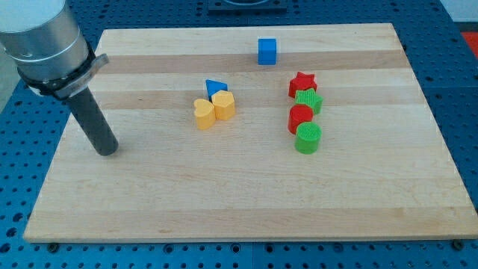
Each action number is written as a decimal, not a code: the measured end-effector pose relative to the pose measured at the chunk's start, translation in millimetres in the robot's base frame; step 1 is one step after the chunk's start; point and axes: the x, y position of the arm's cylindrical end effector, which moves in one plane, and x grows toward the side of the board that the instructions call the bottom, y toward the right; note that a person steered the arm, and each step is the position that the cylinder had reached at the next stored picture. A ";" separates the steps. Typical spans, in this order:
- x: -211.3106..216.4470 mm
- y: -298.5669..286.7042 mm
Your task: Move your arm to the horizontal left of the green circle
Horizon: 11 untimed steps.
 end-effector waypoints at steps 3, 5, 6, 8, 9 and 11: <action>-12.0 111.7; -28.7 113.3; -28.7 145.7; -28.7 170.1; -28.1 170.1; -16.2 170.1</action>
